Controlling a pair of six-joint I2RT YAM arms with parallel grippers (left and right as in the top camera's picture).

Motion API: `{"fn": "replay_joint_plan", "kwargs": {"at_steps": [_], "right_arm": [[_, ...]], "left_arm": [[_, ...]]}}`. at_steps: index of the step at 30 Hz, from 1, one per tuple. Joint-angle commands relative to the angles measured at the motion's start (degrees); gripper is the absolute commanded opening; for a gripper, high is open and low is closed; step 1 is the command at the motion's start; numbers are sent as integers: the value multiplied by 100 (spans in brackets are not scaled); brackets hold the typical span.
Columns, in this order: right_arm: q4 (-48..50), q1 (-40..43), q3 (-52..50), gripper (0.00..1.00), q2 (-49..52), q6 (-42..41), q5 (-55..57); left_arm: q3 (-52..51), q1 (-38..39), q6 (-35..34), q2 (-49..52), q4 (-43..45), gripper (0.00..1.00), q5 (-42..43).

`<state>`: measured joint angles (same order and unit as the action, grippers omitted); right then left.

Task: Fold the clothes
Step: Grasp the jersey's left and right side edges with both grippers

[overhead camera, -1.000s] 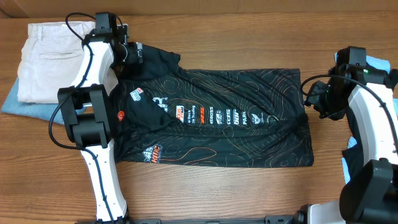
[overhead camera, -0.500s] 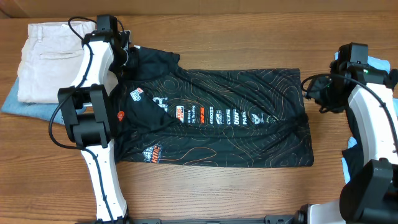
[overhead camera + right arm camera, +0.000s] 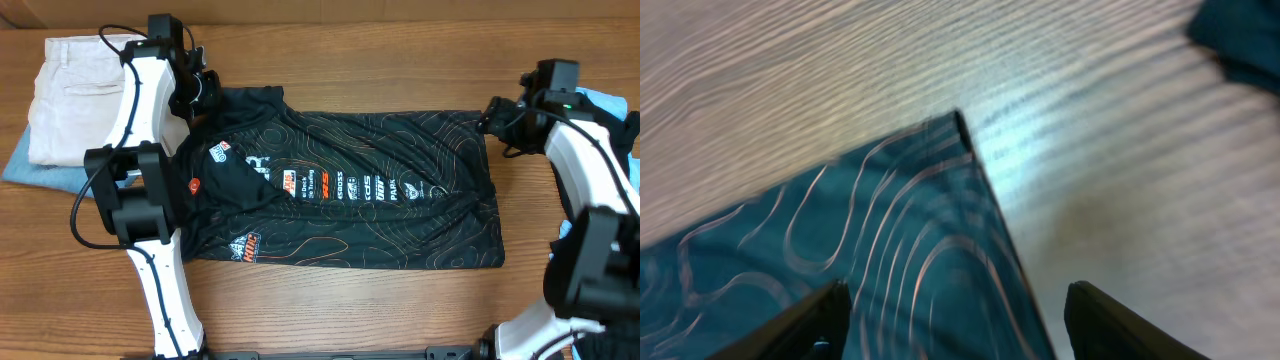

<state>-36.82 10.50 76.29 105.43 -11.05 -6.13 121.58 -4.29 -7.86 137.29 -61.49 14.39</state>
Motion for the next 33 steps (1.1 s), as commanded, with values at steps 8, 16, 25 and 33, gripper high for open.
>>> {"fn": "replay_joint_plan", "kwargs": {"at_steps": [8,16,25,33], "right_arm": [[1755,-22,101,71,1126,234,-166],[2227,-151,101,65,1526,229,-170],[2387,-219,101,36,1526,232,-157],[2367,-219,101,7,1526,212,-142]], "left_arm": [[153,-55,-162,-243,-339,4,90],[153,-55,-162,-243,-345,4,87],[153,-55,-162,-243,-369,4,87],[153,-55,-160,-243,-411,4,85]]}}
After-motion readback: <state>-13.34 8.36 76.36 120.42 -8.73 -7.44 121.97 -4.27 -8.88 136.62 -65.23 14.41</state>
